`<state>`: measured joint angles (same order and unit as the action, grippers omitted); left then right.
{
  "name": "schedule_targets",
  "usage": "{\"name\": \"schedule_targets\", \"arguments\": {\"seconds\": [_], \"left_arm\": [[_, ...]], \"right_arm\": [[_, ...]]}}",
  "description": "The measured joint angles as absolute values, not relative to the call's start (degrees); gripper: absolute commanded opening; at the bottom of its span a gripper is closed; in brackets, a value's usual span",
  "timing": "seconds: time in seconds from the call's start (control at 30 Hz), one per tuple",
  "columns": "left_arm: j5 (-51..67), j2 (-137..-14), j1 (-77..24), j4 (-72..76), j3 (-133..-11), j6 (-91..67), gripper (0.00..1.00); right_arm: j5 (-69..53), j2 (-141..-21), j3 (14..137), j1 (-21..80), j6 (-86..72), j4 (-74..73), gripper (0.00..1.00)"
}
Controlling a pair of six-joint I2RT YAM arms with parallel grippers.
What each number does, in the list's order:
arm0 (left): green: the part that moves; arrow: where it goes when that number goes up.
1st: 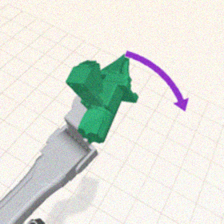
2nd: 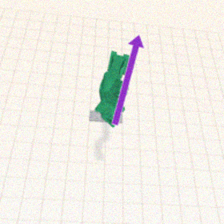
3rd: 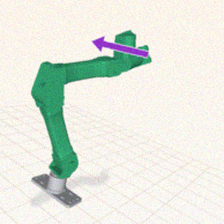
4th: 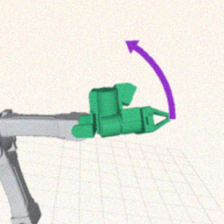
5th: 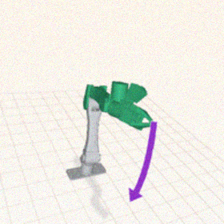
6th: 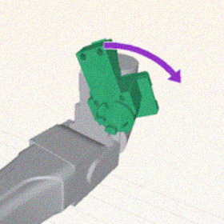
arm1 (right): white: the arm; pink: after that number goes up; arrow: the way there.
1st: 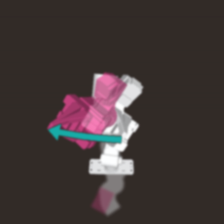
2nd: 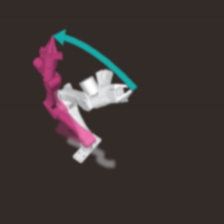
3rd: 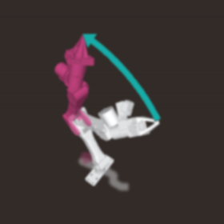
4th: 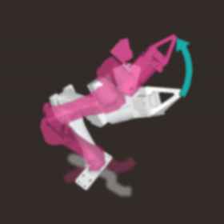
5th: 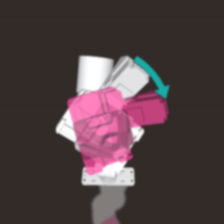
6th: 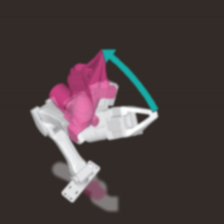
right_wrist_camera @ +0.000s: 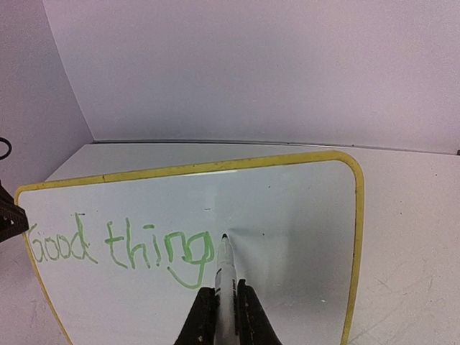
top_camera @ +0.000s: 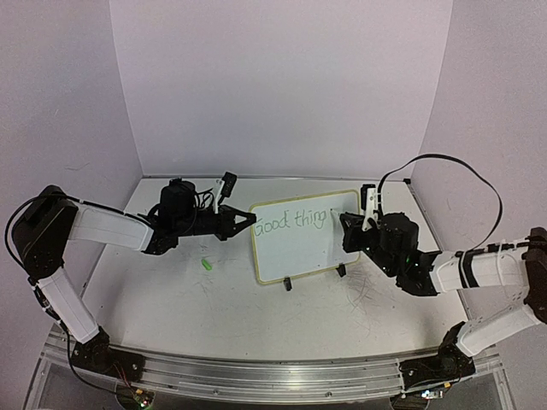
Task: Write a sentence on the whiteboard
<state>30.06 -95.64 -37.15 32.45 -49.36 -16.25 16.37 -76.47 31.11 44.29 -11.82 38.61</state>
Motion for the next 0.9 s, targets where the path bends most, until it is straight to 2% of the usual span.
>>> {"name": "schedule_targets", "arguments": {"seconds": [0.9], "left_arm": [[30.2,-95.5,-37.1,32.4,-49.4,-16.3,0.00]], "right_arm": [[18.0,-79.7,32.3,44.3,-11.8,39.5,0.00]]}}
